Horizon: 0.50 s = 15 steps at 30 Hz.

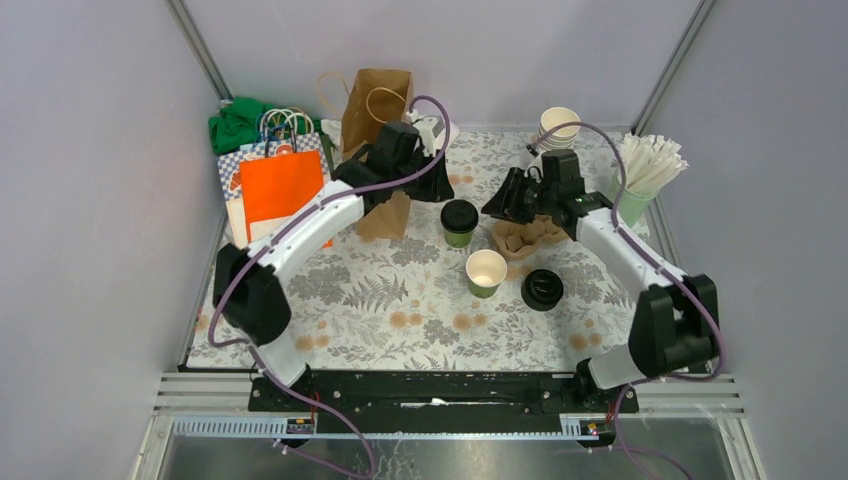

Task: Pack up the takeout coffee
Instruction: Adjust the cup lid on the coffee cup.

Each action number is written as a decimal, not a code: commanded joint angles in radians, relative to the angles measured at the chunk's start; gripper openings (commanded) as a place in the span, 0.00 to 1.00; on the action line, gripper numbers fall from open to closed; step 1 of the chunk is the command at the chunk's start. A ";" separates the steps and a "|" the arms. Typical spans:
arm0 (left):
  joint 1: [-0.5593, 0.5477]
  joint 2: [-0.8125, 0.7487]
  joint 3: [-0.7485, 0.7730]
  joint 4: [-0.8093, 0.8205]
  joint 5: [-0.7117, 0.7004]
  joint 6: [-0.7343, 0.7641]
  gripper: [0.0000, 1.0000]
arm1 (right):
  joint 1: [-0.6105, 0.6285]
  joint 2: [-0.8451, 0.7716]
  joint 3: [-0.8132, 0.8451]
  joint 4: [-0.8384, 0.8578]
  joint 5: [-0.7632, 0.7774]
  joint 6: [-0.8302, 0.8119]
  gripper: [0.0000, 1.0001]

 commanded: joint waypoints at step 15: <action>-0.248 -0.446 -0.481 0.427 -0.104 0.037 0.69 | -0.006 -0.596 -0.152 -0.399 0.433 -0.078 0.82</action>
